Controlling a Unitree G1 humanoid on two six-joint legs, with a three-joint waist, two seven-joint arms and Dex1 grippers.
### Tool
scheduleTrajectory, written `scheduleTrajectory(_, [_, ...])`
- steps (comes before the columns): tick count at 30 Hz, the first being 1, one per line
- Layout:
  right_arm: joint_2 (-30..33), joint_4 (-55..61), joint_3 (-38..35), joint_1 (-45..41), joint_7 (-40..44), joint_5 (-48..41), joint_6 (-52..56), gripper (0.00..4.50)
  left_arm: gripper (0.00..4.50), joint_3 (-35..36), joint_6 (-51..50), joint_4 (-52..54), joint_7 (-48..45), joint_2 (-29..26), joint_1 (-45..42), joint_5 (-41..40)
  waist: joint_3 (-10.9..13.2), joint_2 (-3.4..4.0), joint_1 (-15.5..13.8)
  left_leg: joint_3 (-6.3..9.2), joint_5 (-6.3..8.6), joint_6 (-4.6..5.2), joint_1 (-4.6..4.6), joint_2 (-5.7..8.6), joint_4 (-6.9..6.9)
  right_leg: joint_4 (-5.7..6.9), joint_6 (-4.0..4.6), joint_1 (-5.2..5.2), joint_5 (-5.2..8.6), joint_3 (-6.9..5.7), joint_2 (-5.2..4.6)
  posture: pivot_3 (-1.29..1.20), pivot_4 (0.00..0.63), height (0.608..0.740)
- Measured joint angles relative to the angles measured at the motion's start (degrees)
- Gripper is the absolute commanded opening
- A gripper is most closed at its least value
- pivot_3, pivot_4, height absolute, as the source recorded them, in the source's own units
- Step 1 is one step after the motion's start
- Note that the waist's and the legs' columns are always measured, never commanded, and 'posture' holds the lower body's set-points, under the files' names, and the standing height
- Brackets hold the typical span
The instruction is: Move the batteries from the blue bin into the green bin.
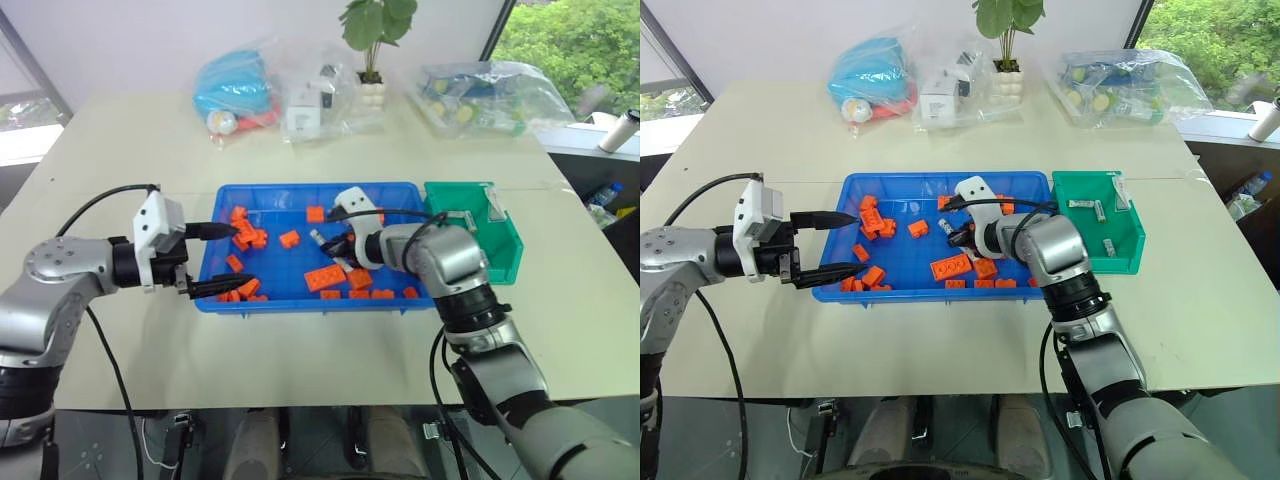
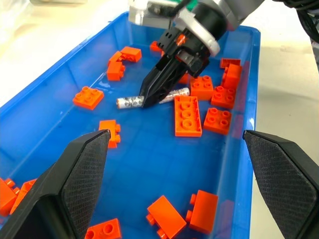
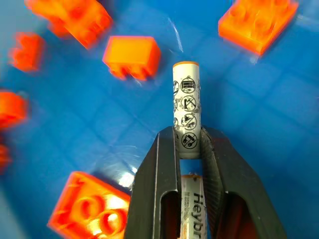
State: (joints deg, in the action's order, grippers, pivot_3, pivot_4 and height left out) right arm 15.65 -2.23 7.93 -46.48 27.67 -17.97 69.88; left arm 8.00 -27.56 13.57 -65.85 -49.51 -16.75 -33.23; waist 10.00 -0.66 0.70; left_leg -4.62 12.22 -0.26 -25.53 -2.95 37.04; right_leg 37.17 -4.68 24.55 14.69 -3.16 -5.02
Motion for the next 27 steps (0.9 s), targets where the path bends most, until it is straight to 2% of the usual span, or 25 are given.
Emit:
scheduleTrajectory(4, [8.1, 2.6, -8.2, -5.1, 0.9, -2.4, 3.4, 0.05, 4.5, -0.5, -0.3, 0.0, -0.1, 0.4, 0.0, 0.0, 0.0, 0.01, -0.1, 0.0, 0.0, 0.0, -0.01, 0.01, 0.02, -0.03, 0.0, 0.0, 0.0, -0.01, -0.02, 0.0, 0.15, 0.736])
scheduleTrajectory(6, [15.8, 3.8, -12.2, -6.3, 1.9, -2.6, 3.9, 0.05, 4.5, -0.6, -0.3, -0.1, -0.2, 0.7, 0.1, 0.1, 0.0, -0.03, -0.2, 0.0, 0.01, 0.0, 0.0, 0.02, -0.05, -0.09, 0.02, -0.01, 0.01, -0.02, -0.02, 0.0, 0.15, 0.736])
scheduleTrajectory(9, [24.9, 4.7, -13.5, -2.9, 3.6, -2.4, 3.9, 0.05, 4.5, -0.7, -0.3, -0.2, -0.3, 0.8, 0.0, 0.1, 0.0, -0.03, 0.0, -0.03, 0.01, 0.01, 0.02, 0.01, -0.09, -0.11, 0.02, 0.01, 0.02, -0.01, -0.01, 0.0, 0.15, 0.736])
scheduleTrajectory(12, [29.6, 5.3, -13.7, 2.7, 4.6, -2.0, 3.0, 0.05, 4.5, -0.8, -0.3, -0.5, -0.4, 1.0, 0.0, 0.1, 0.0, -0.01, 0.3, -0.07, 0.01, 0.01, 0.07, -0.01, -0.08, -0.08, 0.02, 0.02, 0.02, 0.01, 0.0, 0.0, 0.15, 0.736])
scheduleTrajectory(19, [30.0, 5.4, -15.1, 7.4, 3.4, -1.4, 1.1, 3.47, 4.5, -0.8, -0.1, -1.7, -0.7, 1.1, -0.6, 0.2, 0.0, 0.03, 0.1, -0.09, 0.01, 0.01, 0.05, -0.02, -0.03, -0.08, 0.02, 0.03, 0.02, 0.03, 0.01, 0.0, 0.15, 0.736])
scheduleTrajectory(23, [30.0, 5.8, -13.7, 6.1, 5.7, -2.1, -2.2, 3.47, 4.5, -0.7, -0.1, -1.8, -1.3, 1.0, -1.2, 0.2, 0.0, 0.04, 0.0, -0.08, 0.01, 0.01, 0.04, 0.0, -0.02, -0.09, 0.02, 0.02, 0.02, 0.03, -0.01, 0.0, 0.15, 0.736])
scheduleTrajectory(27, [24.7, 11.4, -8.2, 0.2, 8.9, -5.1, -2.3, 3.47, 4.5, -1.1, -0.1, -1.8, -1.5, 1.0, -1.8, 0.2, 0.0, 0.04, 0.5, 0.0, 0.01, 0.01, 0.08, -0.09, -0.07, -0.03, 0.02, 0.04, 0.01, 0.03, 0.13, 0.0, 0.15, 0.736])
